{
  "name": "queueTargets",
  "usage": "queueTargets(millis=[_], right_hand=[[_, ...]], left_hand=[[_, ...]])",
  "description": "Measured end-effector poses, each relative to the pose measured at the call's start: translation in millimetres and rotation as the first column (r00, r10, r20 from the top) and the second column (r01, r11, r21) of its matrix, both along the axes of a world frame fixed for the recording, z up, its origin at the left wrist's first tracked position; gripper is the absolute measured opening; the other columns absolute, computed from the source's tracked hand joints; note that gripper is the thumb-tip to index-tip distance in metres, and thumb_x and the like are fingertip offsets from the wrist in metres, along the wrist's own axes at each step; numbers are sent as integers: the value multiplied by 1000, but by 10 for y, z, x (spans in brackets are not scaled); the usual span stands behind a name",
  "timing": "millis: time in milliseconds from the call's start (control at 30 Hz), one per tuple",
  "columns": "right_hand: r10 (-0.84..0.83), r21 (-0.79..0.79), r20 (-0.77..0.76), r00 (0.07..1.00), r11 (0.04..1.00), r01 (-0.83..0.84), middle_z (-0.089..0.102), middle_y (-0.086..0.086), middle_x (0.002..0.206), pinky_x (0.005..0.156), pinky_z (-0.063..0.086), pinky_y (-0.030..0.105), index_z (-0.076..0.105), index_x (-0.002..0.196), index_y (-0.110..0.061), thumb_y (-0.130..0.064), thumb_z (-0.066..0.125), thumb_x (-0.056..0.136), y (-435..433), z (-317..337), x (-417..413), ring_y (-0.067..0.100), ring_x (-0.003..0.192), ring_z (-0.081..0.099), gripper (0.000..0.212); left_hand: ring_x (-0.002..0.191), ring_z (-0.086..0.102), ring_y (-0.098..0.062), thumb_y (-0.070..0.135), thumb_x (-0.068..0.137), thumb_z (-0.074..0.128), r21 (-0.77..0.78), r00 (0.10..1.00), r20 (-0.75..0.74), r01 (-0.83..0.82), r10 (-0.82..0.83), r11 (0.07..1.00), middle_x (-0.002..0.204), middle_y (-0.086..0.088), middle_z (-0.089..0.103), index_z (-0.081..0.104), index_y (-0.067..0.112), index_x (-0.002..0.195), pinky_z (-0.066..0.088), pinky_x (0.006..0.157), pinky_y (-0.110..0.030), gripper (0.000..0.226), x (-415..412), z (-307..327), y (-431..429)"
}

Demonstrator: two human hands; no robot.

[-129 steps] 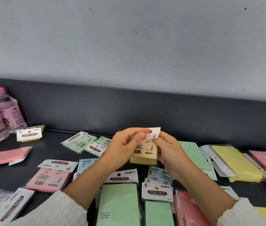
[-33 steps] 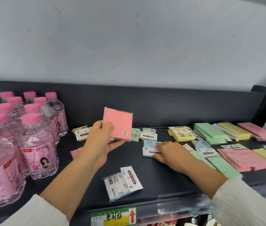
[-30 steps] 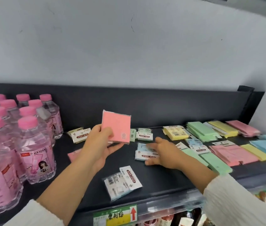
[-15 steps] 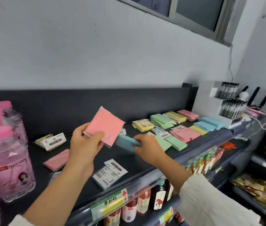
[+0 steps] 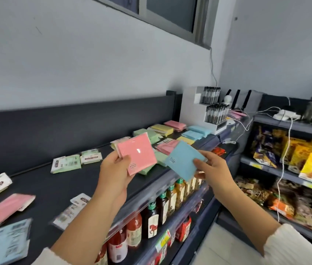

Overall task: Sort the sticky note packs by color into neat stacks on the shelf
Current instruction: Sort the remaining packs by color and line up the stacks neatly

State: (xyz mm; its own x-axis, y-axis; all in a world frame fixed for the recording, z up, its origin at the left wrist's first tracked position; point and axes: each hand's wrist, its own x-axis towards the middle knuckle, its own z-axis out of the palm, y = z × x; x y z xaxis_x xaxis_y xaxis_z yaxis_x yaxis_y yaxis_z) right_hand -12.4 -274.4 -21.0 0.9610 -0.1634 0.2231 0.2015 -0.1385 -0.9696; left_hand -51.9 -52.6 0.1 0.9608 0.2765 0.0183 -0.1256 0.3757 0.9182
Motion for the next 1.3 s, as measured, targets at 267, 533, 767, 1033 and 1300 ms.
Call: queueTargets(millis=[267, 533, 767, 1033, 1300], right_hand=[[-68, 68, -58, 996, 995, 72, 64, 14, 104, 61, 59, 32, 59, 117, -17, -7, 53, 94, -1096, -200, 241, 28, 85, 65, 26], [-100, 26, -64, 993, 994, 102, 65, 13, 101, 66, 55, 35, 59, 114, -18, -8, 52, 94, -2157, -263, 642, 24, 80, 64, 23], [-17, 50, -85, 996, 999, 21, 66, 14, 102, 68, 54, 41, 60, 114, -17, -9, 53, 94, -2552, -345, 1095, 25, 83, 64, 22], [109, 73, -60, 992, 992, -104, 65, 11, 105, 59, 52, 29, 57, 115, -17, -9, 53, 94, -2412, -264, 1813, 21, 85, 63, 23], [226, 45, -31, 974, 974, -224, 61, 12, 104, 49, 49, 22, 58, 116, -18, -10, 54, 94, -1962, -116, 2661, 15, 75, 60, 24]], left_hand=[[92, 64, -19, -16, 87, 46, 109, 993, -40, 118, -114, 987, 97, -5, 70, 62, 12, 105, 53, 75, -34, 37, 495, -62, -1034], [96, 61, -20, -17, 88, 45, 157, 995, -48, 89, -83, 984, 98, -3, 66, 58, 23, 93, 52, 77, -34, 43, 899, -176, -1993], [100, 60, -22, -16, 88, 47, 176, 996, -87, 4, 12, 984, 100, -3, 65, 57, 25, 94, 51, 83, -37, 43, 1198, -278, -2387], [104, 59, -21, -13, 89, 49, 183, 989, -105, -88, 108, 979, 109, -4, 65, 54, 16, 116, 52, 85, -37, 41, 1762, -280, -2417], [102, 60, -22, -15, 89, 46, 92, 984, -65, -158, 164, 983, 112, -6, 63, 54, 12, 119, 58, 67, -30, 41, 2377, -171, -2174]])
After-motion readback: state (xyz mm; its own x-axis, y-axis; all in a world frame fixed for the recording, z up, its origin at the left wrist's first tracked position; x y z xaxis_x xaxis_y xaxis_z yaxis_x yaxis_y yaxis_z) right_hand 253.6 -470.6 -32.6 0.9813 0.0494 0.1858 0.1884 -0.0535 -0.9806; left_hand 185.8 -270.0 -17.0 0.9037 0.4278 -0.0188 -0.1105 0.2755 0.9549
